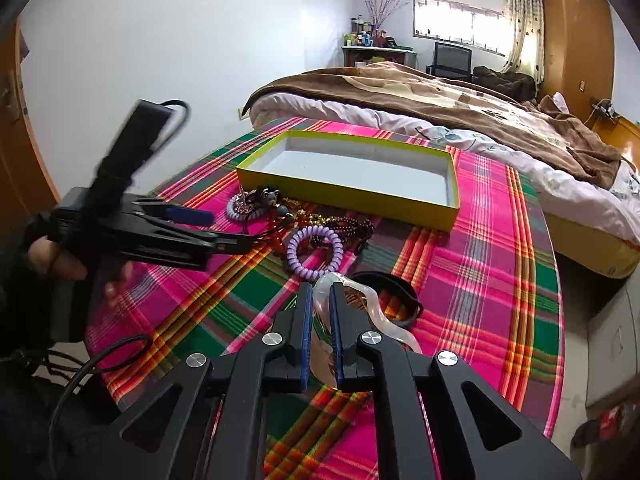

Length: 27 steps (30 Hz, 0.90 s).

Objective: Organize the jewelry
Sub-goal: 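Lift the clip with the right tool while the left tool grasps the black cord hair tie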

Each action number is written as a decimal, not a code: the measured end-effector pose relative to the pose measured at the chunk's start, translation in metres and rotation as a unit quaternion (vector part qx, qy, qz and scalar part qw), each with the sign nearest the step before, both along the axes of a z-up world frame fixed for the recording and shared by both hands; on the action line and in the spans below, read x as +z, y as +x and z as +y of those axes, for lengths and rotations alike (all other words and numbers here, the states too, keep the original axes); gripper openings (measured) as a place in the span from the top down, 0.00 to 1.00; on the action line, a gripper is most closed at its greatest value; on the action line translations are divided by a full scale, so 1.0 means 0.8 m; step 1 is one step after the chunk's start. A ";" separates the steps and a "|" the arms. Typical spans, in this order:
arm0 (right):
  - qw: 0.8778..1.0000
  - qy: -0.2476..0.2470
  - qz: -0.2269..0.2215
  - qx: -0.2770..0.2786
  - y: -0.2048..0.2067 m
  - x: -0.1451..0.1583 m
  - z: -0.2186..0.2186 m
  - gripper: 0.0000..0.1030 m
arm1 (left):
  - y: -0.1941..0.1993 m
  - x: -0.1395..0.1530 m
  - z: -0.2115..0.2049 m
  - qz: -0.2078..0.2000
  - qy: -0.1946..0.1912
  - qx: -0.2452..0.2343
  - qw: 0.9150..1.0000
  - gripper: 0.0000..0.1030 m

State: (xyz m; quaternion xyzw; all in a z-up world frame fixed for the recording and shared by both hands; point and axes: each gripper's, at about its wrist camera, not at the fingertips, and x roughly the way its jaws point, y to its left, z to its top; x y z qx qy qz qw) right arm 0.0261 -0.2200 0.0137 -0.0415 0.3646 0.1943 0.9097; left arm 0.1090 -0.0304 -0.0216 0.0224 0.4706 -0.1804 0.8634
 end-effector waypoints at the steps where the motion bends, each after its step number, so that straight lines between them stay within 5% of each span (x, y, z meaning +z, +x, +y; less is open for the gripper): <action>1: 1.000 0.000 -0.001 -0.002 -0.002 0.000 -0.002 0.92 | 0.002 -0.003 -0.007 -0.001 0.014 -0.003 1.000 0.34; 14: 0.999 0.023 -0.003 -0.023 -0.007 -0.004 -0.021 0.92 | 0.012 -0.009 -0.040 -0.030 0.055 -0.027 0.998 0.51; 19: 0.999 0.027 -0.004 -0.024 -0.009 -0.005 -0.021 0.92 | 0.007 -0.007 -0.046 -0.034 0.060 -0.039 0.997 0.85; 27: 0.999 0.036 -0.009 -0.033 -0.009 -0.002 -0.025 0.96 | -0.003 0.004 -0.036 -0.025 0.023 -0.039 0.999 0.95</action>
